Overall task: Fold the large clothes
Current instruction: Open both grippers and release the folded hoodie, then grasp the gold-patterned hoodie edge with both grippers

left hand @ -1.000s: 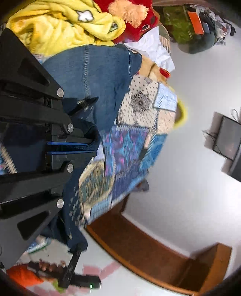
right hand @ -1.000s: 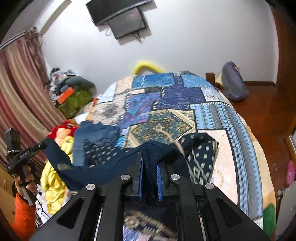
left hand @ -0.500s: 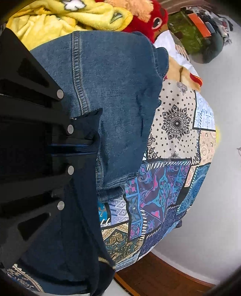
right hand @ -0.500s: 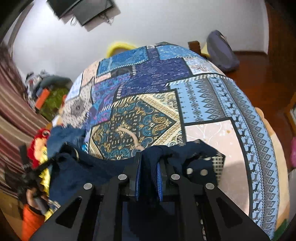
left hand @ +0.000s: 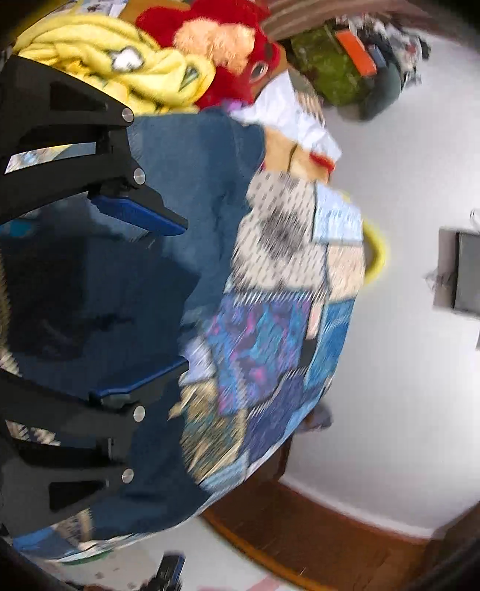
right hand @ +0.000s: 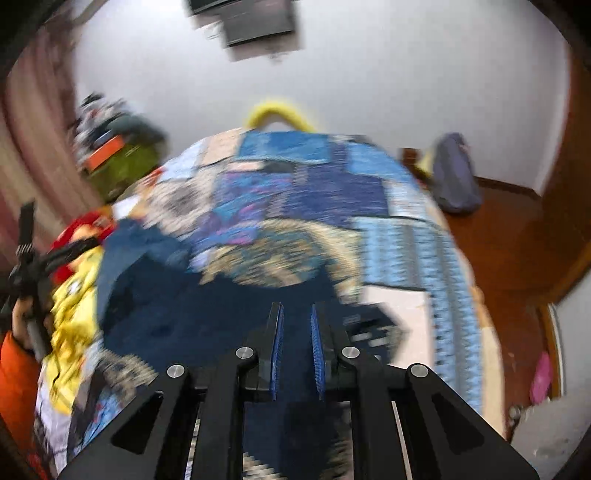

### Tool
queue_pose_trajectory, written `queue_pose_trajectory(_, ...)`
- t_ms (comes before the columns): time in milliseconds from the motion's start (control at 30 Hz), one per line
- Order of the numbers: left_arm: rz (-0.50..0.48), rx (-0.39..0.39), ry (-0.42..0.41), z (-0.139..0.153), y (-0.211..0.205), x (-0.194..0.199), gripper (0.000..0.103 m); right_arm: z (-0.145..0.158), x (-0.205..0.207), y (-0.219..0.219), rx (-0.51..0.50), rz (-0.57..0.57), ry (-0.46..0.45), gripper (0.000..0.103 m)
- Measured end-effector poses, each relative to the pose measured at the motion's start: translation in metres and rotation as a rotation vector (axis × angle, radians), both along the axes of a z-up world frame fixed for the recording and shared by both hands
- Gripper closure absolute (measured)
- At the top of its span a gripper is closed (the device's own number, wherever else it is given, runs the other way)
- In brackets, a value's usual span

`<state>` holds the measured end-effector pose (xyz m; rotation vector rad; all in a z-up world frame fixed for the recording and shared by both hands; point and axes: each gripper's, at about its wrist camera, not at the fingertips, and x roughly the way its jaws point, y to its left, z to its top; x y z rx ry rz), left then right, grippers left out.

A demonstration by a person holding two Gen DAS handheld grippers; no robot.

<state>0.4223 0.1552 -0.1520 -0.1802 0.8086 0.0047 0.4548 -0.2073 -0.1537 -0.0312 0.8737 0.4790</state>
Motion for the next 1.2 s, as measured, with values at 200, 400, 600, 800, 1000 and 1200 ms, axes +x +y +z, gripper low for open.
queue_pose_trajectory(200, -0.193, -0.016, 0.101, -0.039, -0.062, -0.029, 0.035, -0.031, -0.035, 0.069, -0.018, 0.148, 0.053, 0.093)
queue_pose_trajectory(400, -0.293, 0.044, 0.202, -0.091, -0.11, -0.046, 0.034, -0.09, -0.045, 0.095, -0.173, 0.183, 0.115, 0.093)
queue_pose_trajectory(600, -0.255, 0.112, 0.147, -0.1, -0.107, -0.067, 0.023, -0.091, -0.058, 0.071, -0.178, 0.157, 0.074, 0.093)
queue_pose_trajectory(800, -0.2, 0.153, 0.145, -0.107, -0.084, -0.089, 0.022, -0.089, -0.082, 0.056, -0.279, 0.11, -0.011, 0.092)
queue_pose_trajectory(1000, -0.111, 0.074, 0.155, -0.111, -0.049, -0.106, 0.017, -0.102, -0.087, 0.001, -0.325, -0.058, 0.014, 0.001)
queue_pose_trajectory(1200, 0.069, 0.115, 0.162, -0.104, -0.013, -0.127, 0.017, -0.101, -0.088, -0.054, -0.141, -0.153, 0.131, 0.001)
